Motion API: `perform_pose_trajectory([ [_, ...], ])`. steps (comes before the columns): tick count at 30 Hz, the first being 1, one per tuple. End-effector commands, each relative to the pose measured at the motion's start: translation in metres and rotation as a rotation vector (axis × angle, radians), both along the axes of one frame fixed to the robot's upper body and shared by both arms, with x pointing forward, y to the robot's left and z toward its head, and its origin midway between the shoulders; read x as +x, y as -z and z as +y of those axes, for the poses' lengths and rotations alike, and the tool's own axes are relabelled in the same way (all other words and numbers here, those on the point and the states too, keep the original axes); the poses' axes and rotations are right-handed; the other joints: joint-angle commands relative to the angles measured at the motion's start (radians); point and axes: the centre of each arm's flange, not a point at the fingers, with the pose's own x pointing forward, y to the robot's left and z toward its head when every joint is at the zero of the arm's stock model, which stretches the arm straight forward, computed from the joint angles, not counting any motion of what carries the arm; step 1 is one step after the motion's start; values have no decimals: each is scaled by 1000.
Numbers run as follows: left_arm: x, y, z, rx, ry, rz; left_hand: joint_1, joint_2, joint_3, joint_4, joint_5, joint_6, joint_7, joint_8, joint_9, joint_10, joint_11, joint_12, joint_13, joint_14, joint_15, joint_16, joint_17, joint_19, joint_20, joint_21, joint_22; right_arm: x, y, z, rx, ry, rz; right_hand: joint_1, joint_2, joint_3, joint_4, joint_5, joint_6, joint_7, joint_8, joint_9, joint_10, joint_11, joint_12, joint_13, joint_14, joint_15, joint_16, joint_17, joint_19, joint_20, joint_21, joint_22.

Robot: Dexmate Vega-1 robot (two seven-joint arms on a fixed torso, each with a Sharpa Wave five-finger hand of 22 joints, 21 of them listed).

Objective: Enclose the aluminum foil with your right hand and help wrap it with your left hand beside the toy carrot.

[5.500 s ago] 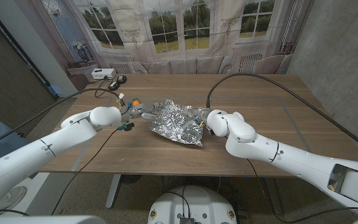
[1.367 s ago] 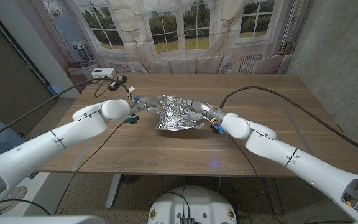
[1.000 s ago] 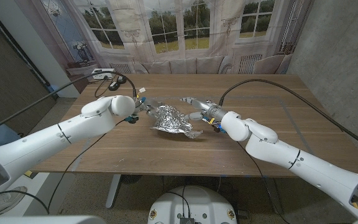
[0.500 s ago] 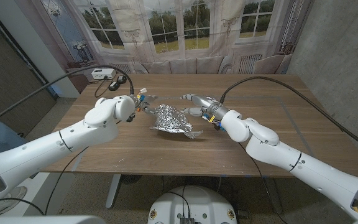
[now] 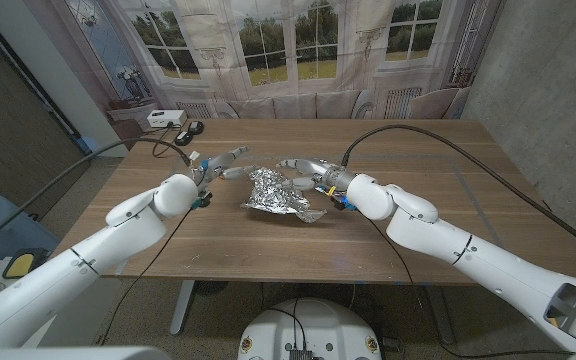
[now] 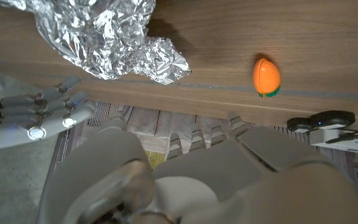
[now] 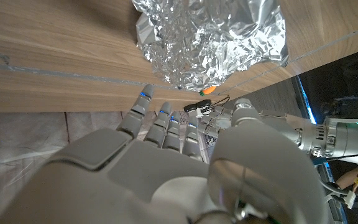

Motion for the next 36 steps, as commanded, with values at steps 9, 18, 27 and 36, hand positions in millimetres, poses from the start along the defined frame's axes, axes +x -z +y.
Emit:
perform_pose_trajectory([
  [9,-27,-8,37,-672,451,-181,-54,-11,-28,20,12,-25,-6,-5,1,-5,6,-4,-1,-8,5,-1,3,-7,6,5,4,15,21,33,-45,-28,33,-7,25,12,-4,20,-20,-25,-4,2,-32,-7,-11,0,-92,10,-28,-20,-76,-25,-51,0],
  [18,-40,-10,48,-698,384,-288,-116,-40,-69,33,25,17,-66,12,0,-25,-10,-17,-4,-48,7,-8,1,-69,6,-9,2,22,33,40,-37,-34,35,-20,20,7,-3,18,-23,-30,-4,2,-40,-9,-12,-1,-102,12,-27,-26,-92,7,-63,-1],
  [27,-48,-12,65,-751,297,-378,-124,-15,-65,29,30,61,-69,17,1,10,-41,-8,-7,-40,-27,0,-3,-64,3,3,-1,26,37,43,-52,-17,7,-27,4,0,-12,21,-52,-40,-12,1,-85,-11,-23,-1,-151,19,-36,-39,-124,15,-85,-1],
  [36,-43,-11,67,-769,330,-354,-125,-3,-62,28,31,70,-70,15,0,21,-28,-6,-8,-30,-31,2,-4,-44,3,11,-1,32,55,48,-128,71,-44,15,-19,3,-62,45,-108,-161,-9,-1,-147,-82,-13,-5,-132,8,-4,-71,-35,29,-68,7],
])
